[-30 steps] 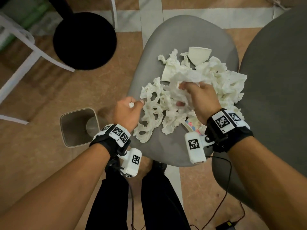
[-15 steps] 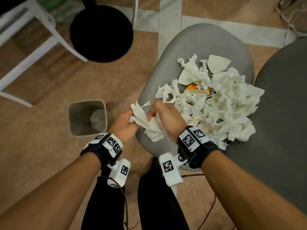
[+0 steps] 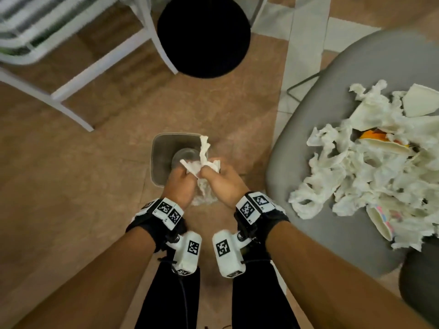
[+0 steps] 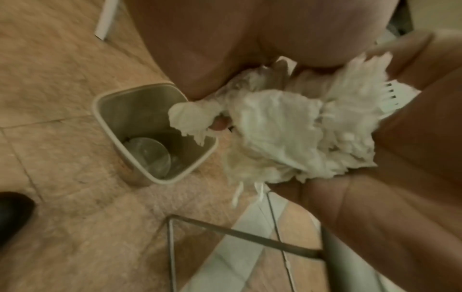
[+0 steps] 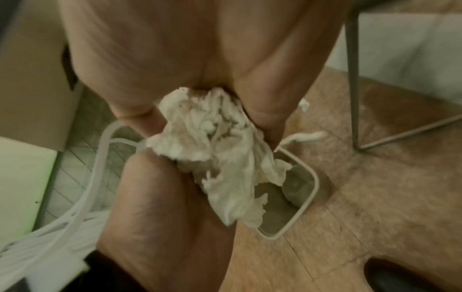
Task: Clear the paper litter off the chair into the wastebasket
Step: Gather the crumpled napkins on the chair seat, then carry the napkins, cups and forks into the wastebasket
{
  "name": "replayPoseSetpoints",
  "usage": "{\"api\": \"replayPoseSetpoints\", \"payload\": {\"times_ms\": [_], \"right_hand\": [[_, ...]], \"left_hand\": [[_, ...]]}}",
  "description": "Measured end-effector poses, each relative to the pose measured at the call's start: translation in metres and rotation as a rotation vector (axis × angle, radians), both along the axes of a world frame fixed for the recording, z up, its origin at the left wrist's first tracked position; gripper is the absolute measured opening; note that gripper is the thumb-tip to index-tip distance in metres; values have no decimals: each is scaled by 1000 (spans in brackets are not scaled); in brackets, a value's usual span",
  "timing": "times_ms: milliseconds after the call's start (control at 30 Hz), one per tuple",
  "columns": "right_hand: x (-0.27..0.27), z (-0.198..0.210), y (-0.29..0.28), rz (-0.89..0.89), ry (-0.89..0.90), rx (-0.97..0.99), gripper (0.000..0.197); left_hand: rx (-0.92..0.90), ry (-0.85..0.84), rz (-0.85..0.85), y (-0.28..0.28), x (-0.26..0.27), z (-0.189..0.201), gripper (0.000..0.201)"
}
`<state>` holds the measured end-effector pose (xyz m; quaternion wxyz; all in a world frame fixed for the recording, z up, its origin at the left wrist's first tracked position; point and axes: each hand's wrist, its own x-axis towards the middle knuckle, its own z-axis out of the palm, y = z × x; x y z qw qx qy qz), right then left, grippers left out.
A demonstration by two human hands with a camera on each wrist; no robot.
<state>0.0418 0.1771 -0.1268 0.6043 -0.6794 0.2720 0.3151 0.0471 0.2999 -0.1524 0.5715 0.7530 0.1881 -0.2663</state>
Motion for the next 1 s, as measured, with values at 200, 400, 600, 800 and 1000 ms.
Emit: {"api": "replayPoseSetpoints", "payload": {"times_ms": [200, 400, 600, 800, 1000], "right_hand": [[23, -80, 70, 105, 18, -85, 39], [37, -161, 79, -62, 57, -199, 81], [22, -206, 73, 2, 115, -226, 117], [16, -205, 58, 10, 65, -181, 86], [10, -197, 37, 37, 143, -146, 70]], "left_hand": [[22, 75, 117, 70, 37, -110, 16], [231, -19, -198, 113, 33, -184, 88], [456, -250, -271, 134, 19, -209, 84], [475, 1, -88, 126, 12, -216, 85], [445, 63, -156, 83, -13, -219, 76]]}}
